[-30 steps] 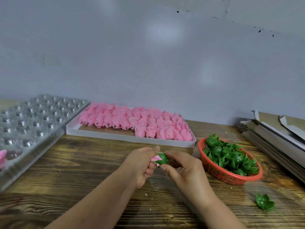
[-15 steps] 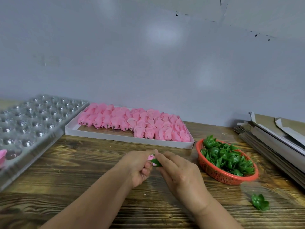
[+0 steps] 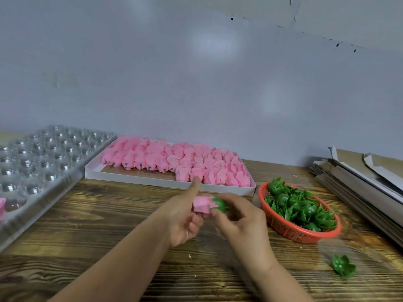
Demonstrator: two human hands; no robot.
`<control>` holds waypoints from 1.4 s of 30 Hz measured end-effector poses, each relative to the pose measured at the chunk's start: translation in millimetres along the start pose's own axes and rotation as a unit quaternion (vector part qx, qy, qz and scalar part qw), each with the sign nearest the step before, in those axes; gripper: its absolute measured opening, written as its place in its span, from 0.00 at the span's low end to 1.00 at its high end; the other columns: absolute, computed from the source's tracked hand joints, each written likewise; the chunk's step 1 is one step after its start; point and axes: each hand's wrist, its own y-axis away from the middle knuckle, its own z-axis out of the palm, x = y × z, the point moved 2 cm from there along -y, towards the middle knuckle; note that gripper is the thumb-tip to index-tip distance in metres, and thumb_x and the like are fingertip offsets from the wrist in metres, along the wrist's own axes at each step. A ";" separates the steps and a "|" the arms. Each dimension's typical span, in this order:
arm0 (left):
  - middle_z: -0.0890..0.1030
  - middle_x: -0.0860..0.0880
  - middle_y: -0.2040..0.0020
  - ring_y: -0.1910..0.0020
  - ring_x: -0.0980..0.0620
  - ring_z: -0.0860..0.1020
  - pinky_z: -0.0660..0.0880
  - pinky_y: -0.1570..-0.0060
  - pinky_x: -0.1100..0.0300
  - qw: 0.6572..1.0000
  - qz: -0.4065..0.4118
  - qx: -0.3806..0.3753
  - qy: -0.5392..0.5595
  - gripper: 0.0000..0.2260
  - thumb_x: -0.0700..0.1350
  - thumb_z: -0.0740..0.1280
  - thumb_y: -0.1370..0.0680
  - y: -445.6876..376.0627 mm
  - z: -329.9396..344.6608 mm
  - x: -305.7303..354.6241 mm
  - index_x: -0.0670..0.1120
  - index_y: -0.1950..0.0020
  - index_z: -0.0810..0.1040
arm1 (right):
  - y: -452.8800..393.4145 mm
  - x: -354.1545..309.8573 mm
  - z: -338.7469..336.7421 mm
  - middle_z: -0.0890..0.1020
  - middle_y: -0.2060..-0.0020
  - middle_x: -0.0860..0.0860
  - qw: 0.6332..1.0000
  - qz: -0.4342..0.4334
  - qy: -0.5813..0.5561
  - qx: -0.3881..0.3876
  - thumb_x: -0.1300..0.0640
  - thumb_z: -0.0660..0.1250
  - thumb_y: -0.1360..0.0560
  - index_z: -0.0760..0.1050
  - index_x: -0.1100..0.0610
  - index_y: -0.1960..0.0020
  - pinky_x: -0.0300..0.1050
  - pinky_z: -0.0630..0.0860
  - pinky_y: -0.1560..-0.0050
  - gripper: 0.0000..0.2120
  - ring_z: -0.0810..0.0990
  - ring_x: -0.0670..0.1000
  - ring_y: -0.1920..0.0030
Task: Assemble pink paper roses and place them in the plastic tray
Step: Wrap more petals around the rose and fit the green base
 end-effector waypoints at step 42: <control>0.81 0.42 0.66 0.75 0.49 0.76 0.71 0.75 0.62 0.972 0.122 -0.046 0.197 0.18 0.47 0.59 0.20 -6.7 29.9 -18.1 0.40 0.57 0.84 | 6.0 3.9 15.1 0.82 0.70 0.54 0.942 0.223 -0.243 -0.060 0.68 0.69 0.29 0.83 0.55 0.56 0.39 0.76 0.69 0.09 0.77 0.49 0.70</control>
